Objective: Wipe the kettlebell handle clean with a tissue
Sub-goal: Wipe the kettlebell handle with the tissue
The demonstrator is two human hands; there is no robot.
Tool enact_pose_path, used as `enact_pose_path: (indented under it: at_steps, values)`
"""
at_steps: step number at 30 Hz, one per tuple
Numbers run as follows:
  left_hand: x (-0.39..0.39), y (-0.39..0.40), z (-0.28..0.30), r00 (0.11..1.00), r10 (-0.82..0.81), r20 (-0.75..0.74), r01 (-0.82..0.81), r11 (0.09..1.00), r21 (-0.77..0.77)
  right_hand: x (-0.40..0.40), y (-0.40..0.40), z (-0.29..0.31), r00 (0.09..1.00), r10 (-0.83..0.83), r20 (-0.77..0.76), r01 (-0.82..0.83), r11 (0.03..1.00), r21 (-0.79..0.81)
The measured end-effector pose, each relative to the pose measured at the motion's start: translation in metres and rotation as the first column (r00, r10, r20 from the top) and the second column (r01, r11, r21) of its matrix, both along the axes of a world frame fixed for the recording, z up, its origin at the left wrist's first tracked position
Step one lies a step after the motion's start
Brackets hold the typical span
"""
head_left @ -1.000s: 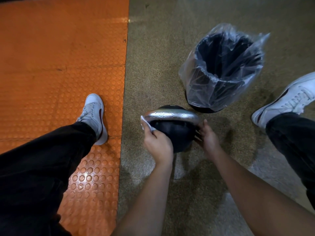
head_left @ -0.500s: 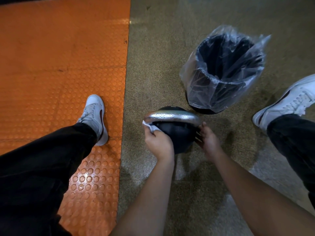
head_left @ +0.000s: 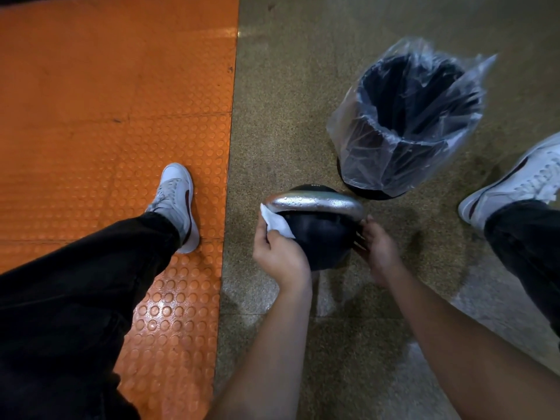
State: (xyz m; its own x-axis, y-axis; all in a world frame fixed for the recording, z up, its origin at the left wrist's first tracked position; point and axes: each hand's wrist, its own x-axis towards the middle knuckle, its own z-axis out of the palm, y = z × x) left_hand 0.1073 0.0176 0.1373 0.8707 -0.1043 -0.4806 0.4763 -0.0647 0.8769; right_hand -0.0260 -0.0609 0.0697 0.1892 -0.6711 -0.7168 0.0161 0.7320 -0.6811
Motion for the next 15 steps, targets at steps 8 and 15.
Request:
enact_pose_path:
  at_steps: [8,15]
  values:
    - [0.004,-0.003,-0.01,0.998,-0.054,0.017,0.052,0.993,0.101,-0.001,0.0,0.002,1.0,0.005,0.025,-0.005,1.0,0.002]
    - [0.021,-0.001,-0.027,0.999,0.005,-0.046,0.001,0.992,0.129,-0.004,0.005,-0.001,0.999,0.032,-0.032,-0.033,0.999,-0.016]
